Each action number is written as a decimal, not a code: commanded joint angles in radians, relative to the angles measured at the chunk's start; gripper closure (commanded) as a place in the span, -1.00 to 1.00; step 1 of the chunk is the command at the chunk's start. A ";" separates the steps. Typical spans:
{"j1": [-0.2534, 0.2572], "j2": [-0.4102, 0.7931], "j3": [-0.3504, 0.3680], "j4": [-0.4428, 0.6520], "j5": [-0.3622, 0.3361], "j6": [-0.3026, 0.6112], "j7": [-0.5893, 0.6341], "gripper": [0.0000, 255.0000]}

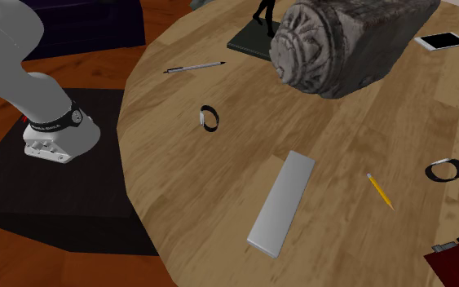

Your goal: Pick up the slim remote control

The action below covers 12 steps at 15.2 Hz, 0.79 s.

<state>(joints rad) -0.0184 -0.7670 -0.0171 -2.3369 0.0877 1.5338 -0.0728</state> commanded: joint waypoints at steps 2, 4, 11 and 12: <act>0.000 0.014 -0.020 -0.007 -0.017 0.019 -0.040 -1.00; 0.001 0.046 -0.060 -0.017 -0.049 0.059 -0.120 -1.00; 0.010 0.212 -0.195 0.000 -0.133 0.208 -0.391 -1.00; 0.013 0.241 -0.213 0.009 -0.140 0.229 -0.429 -1.00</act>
<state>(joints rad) -0.0079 -0.5524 -0.2122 -2.3363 -0.0433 1.7431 -0.4604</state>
